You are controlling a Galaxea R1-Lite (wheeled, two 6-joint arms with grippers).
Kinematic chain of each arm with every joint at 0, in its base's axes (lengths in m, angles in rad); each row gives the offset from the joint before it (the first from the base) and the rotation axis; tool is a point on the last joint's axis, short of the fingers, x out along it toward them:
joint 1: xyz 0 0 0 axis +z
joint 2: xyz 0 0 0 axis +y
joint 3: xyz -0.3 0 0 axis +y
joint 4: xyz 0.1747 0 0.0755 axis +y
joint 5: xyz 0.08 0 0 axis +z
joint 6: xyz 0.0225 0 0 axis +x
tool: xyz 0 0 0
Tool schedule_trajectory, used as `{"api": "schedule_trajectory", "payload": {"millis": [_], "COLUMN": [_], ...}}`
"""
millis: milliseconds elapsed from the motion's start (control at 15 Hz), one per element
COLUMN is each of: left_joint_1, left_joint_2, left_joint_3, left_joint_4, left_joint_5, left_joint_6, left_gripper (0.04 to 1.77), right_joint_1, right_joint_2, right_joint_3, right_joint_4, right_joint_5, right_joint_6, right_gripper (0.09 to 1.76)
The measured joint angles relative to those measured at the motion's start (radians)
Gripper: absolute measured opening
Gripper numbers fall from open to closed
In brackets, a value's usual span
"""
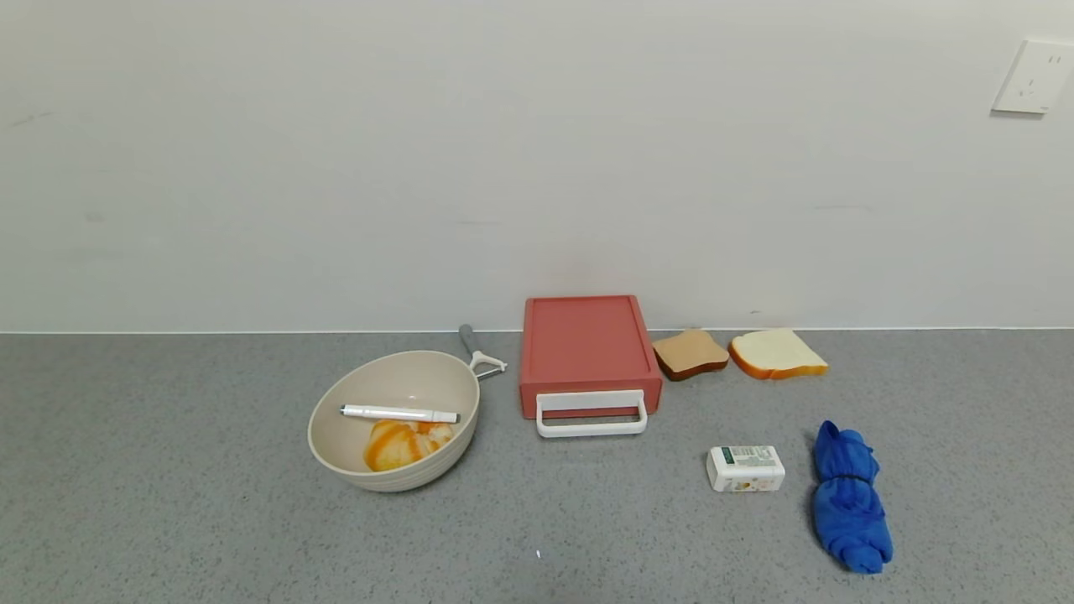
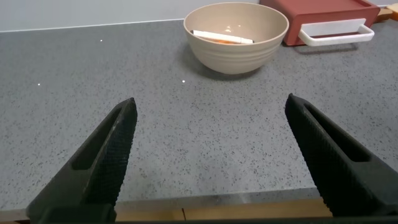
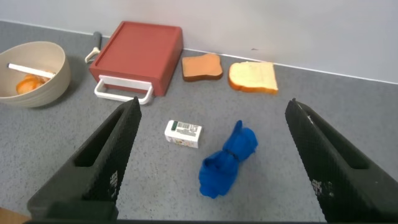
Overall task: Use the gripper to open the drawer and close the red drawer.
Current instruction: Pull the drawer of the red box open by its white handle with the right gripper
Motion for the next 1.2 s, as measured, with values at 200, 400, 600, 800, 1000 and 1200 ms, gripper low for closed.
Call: {"api": "schedule_trajectory", "payload": {"millis": [200, 400, 600, 800, 1000, 1200], "left_joint_1": [0.000, 0.000, 0.000, 0.000, 0.000, 0.000], "left_joint_2": [0.000, 0.000, 0.000, 0.000, 0.000, 0.000], "left_joint_3": [0.000, 0.000, 0.000, 0.000, 0.000, 0.000], "left_joint_4": [0.000, 0.000, 0.000, 0.000, 0.000, 0.000], "left_joint_5": [0.000, 0.000, 0.000, 0.000, 0.000, 0.000], "left_joint_6": [0.000, 0.000, 0.000, 0.000, 0.000, 0.000], "left_gripper": [1.72, 1.72, 1.72, 1.72, 1.72, 1.72], "right_joint_1": [0.000, 0.000, 0.000, 0.000, 0.017, 0.086], "right_joint_2": [0.000, 0.000, 0.000, 0.000, 0.059, 0.267], "right_joint_3": [0.000, 0.000, 0.000, 0.000, -0.037, -0.157], "right_joint_4": [0.000, 0.000, 0.000, 0.000, 0.000, -0.001], "right_joint_5": [0.000, 0.000, 0.000, 0.000, -0.001, -0.003], "right_joint_6": [0.000, 0.000, 0.000, 0.000, 0.001, 0.004], "right_gripper": [1.71, 1.71, 1.71, 1.71, 1.71, 1.71]}}
